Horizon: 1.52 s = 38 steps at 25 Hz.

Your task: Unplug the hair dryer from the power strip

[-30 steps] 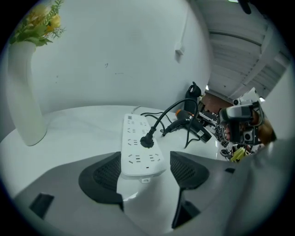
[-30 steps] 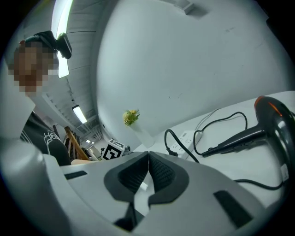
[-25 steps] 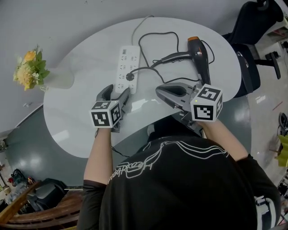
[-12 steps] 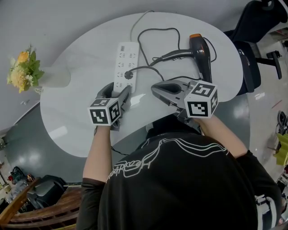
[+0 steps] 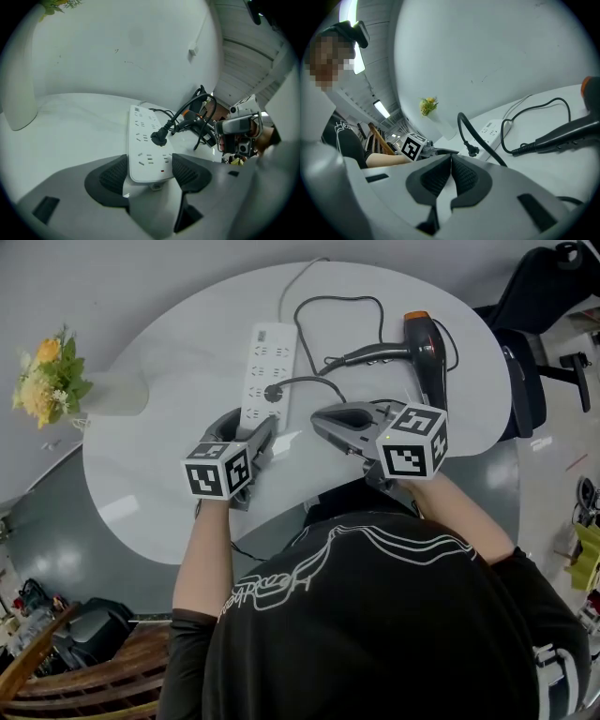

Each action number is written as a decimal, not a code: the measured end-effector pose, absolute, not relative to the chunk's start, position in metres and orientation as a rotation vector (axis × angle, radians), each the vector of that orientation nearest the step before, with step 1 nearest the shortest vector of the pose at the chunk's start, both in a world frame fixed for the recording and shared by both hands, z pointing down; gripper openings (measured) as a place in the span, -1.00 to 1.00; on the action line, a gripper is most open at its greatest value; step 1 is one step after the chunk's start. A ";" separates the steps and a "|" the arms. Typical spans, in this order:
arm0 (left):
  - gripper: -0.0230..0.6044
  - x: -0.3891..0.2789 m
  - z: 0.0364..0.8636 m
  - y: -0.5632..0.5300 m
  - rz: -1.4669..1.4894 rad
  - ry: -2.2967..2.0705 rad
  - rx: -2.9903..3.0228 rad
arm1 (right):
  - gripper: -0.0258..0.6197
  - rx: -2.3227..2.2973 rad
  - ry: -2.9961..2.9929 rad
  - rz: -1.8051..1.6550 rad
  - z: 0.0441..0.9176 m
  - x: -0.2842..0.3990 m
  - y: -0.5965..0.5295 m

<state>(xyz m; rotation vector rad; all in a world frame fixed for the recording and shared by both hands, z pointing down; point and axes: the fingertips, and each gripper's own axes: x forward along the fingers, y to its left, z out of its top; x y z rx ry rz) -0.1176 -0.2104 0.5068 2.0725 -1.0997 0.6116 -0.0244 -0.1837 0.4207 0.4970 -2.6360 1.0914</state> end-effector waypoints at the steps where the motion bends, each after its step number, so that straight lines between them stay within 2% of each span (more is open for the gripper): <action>1: 0.03 -0.118 0.507 -0.210 0.611 -1.101 2.071 | -0.93 0.488 -2.637 1.088 0.421 -0.027 -0.184; 17: 0.03 -0.118 0.507 -0.212 0.590 -1.121 2.072 | -0.92 0.419 -2.723 0.783 0.433 -0.068 -0.221; 19: 0.03 -0.117 0.507 -0.211 0.587 -1.123 2.071 | -0.86 0.414 -2.720 0.769 0.438 -0.071 -0.225; 21: 0.03 -0.118 0.507 -0.211 0.586 -1.122 2.071 | -0.68 0.416 -2.711 0.711 0.443 -0.074 -0.229; 25: 0.03 -0.118 0.507 -0.212 0.584 -1.127 2.073 | -0.64 0.413 -2.691 0.524 0.455 -0.083 -0.235; 38: 0.03 -0.121 0.510 -0.212 0.579 -1.126 2.075 | -0.71 0.416 -2.662 0.275 0.472 -0.104 -0.244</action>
